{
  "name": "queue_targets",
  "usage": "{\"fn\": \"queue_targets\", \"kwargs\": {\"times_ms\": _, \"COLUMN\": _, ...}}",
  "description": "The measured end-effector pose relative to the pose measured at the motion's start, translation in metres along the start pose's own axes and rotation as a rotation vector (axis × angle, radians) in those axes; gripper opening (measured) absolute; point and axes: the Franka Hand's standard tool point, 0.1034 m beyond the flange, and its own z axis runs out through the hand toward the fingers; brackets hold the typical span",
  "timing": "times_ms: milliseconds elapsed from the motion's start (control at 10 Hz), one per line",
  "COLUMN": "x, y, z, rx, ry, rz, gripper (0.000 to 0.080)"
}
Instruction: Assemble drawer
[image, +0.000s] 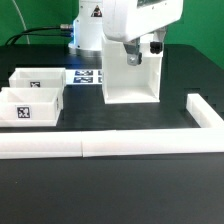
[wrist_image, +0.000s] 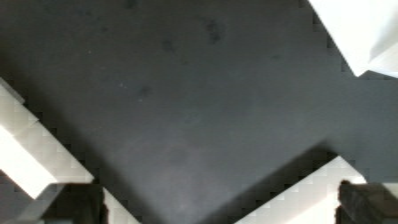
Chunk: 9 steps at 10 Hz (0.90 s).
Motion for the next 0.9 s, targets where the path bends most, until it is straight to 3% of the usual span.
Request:
{"fn": "queue_targets", "kwargs": {"times_ms": 700, "x": 0.000, "y": 0.000, "z": 0.000, "rx": 0.000, "ry": 0.000, "rz": 0.000, "gripper": 0.0650}}
{"fn": "queue_targets", "kwargs": {"times_ms": 800, "x": 0.001, "y": -0.004, "z": -0.004, "rx": -0.009, "ry": 0.006, "rz": 0.084, "gripper": 0.0650}}
{"fn": "queue_targets", "kwargs": {"times_ms": 900, "x": 0.001, "y": -0.019, "z": -0.013, "rx": -0.030, "ry": 0.008, "rz": 0.191, "gripper": 0.0650}}
